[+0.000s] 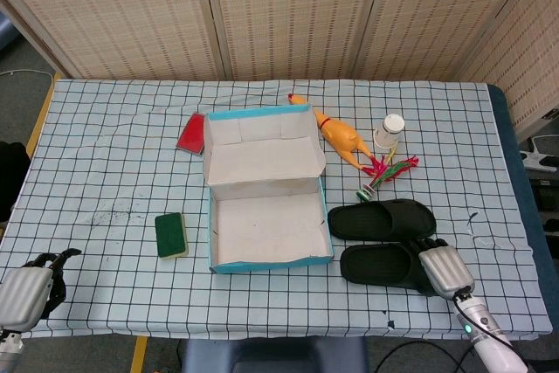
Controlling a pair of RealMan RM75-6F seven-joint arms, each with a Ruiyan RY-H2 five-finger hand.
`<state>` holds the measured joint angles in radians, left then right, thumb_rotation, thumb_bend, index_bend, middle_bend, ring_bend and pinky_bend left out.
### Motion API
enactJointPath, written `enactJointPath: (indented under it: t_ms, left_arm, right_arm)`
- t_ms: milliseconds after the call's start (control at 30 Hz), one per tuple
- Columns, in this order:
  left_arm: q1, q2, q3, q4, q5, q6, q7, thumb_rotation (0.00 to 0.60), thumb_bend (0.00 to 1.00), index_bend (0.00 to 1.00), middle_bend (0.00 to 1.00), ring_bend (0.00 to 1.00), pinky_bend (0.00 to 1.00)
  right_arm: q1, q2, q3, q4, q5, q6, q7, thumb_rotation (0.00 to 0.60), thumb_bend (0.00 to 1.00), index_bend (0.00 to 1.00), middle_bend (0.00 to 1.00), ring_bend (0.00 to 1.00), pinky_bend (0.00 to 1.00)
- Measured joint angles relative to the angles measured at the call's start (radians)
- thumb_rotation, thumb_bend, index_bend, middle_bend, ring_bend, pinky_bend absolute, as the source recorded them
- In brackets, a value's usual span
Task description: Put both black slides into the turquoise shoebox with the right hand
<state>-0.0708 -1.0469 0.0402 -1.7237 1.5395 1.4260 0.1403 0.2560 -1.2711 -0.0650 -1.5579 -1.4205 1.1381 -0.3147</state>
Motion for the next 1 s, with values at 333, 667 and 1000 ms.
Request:
enactJointPath:
  t_ms: [333, 667, 1000]
  left_arm:
    - [0.002, 0.006, -0.001, -0.006, 0.001, 0.008, -0.004, 0.600, 0.54, 0.26, 0.19, 0.30, 0.53]
    - [0.006, 0.009, -0.004, -0.008, 0.005, 0.019, -0.005, 0.600, 0.54, 0.25, 0.19, 0.30, 0.53]
    - [0.014, 0.022, -0.012, -0.006, 0.003, 0.045, -0.038, 0.600, 0.53, 0.26, 0.19, 0.30, 0.53]
  right_arm:
    - [-0.063, 0.153, -0.039, -0.140, -0.164, 0.187, 0.084, 0.600, 0.04, 0.51, 0.54, 0.41, 0.51]
    - [-0.055, 0.250, -0.027, -0.358, -0.339, 0.267, 0.056, 0.600, 0.04, 0.51, 0.54, 0.41, 0.51]
    - [0.108, 0.164, 0.106, -0.504, -0.147, 0.026, -0.096, 0.600, 0.04, 0.52, 0.54, 0.41, 0.51]
